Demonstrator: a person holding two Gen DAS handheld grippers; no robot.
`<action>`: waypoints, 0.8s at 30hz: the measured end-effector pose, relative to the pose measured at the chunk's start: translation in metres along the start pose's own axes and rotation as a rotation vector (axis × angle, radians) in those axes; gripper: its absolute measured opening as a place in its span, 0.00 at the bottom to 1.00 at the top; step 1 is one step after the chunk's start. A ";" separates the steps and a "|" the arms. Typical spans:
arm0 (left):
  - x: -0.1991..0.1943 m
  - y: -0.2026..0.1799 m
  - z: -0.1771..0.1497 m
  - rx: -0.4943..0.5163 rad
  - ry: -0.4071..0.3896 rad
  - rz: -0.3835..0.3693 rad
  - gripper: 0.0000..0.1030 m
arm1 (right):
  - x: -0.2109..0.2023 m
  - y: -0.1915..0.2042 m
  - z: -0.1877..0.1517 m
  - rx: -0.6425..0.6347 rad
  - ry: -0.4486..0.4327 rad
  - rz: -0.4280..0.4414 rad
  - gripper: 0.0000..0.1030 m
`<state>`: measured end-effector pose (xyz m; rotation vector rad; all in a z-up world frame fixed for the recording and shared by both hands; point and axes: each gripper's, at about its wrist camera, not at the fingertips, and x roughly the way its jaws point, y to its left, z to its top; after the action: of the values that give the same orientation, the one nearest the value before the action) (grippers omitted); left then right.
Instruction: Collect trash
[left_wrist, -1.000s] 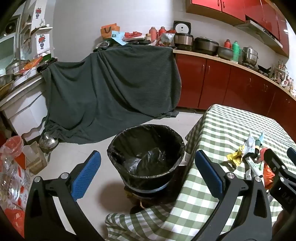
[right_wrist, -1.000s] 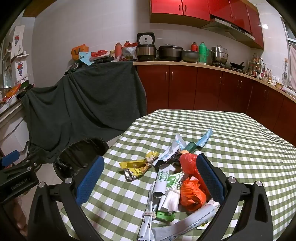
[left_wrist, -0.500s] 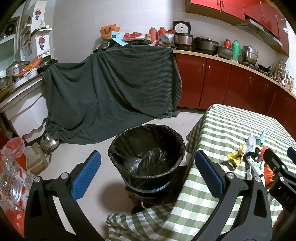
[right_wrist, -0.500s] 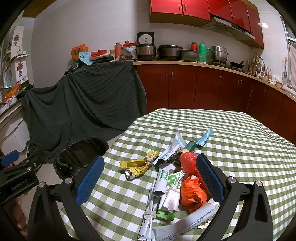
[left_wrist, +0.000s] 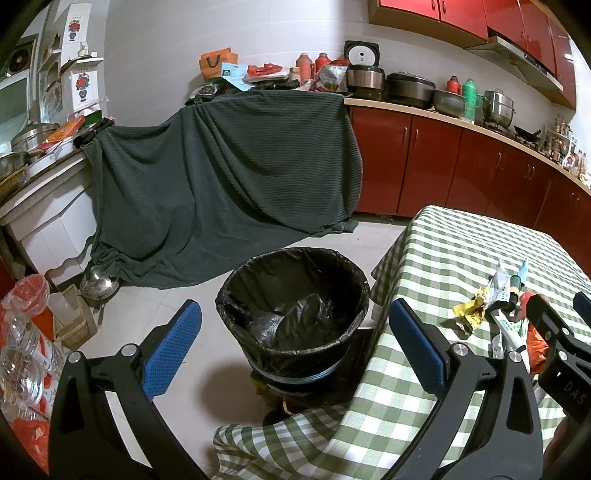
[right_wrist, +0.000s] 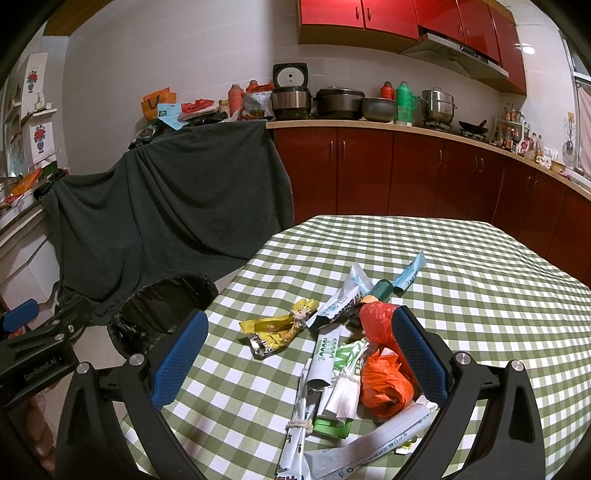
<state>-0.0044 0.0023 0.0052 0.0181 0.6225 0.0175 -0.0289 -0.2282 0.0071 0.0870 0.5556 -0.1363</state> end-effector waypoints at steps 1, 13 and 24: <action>0.000 0.000 0.000 0.001 0.000 0.000 0.96 | 0.000 0.000 0.000 0.000 -0.001 -0.001 0.94; 0.001 -0.001 -0.001 0.001 0.000 0.000 0.96 | -0.002 0.000 0.001 -0.001 -0.001 -0.002 0.94; 0.001 -0.001 -0.001 0.002 0.001 0.000 0.96 | 0.001 0.001 0.000 0.002 0.000 -0.001 0.94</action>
<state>-0.0038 0.0011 0.0040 0.0202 0.6233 0.0169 -0.0276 -0.2278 0.0069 0.0886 0.5551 -0.1375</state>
